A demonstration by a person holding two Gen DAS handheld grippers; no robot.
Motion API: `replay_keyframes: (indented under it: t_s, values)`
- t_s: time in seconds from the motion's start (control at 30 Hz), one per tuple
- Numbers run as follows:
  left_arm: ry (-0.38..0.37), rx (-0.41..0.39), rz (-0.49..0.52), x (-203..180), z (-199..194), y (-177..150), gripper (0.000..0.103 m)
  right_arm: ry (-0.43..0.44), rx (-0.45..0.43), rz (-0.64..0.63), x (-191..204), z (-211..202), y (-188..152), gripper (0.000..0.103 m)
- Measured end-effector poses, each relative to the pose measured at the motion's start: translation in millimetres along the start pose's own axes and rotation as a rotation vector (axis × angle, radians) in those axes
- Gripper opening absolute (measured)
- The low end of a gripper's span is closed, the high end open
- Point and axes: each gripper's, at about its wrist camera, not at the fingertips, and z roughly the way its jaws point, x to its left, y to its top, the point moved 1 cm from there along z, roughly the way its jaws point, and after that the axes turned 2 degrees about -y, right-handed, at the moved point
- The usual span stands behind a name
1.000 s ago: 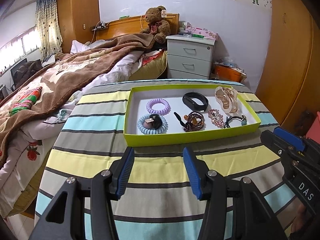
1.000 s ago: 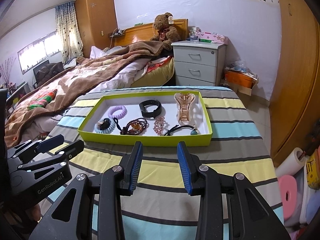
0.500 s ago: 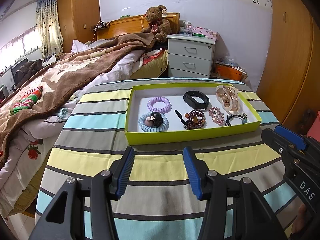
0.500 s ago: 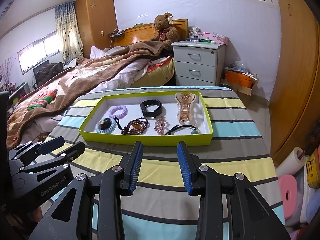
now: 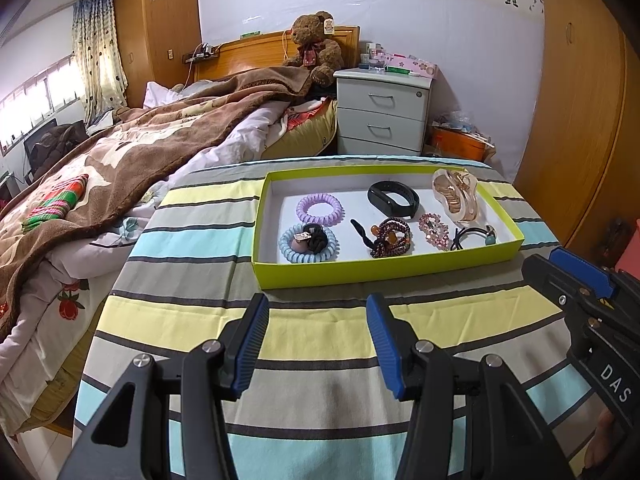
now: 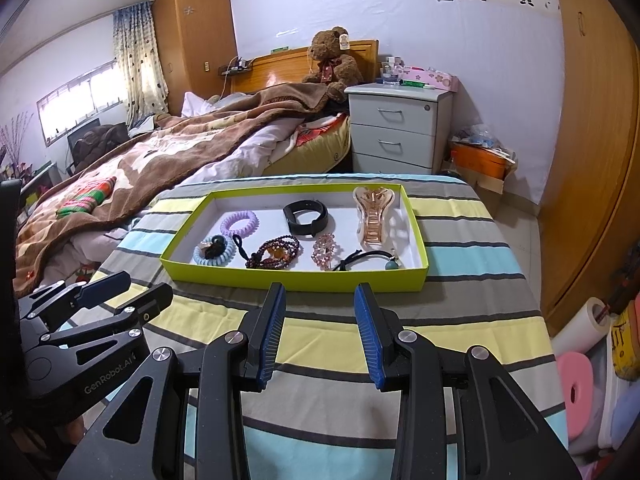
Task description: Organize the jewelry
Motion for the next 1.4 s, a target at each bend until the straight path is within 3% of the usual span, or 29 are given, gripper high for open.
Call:
replay_keyframes:
  t_s: [1.4]
  values:
    - [0.007, 0.026, -0.009, 3.1, 2.9, -0.9, 0.053, 0.001, -0.001, 0.001, 1.2, -0.5, -1.8, 0.037]
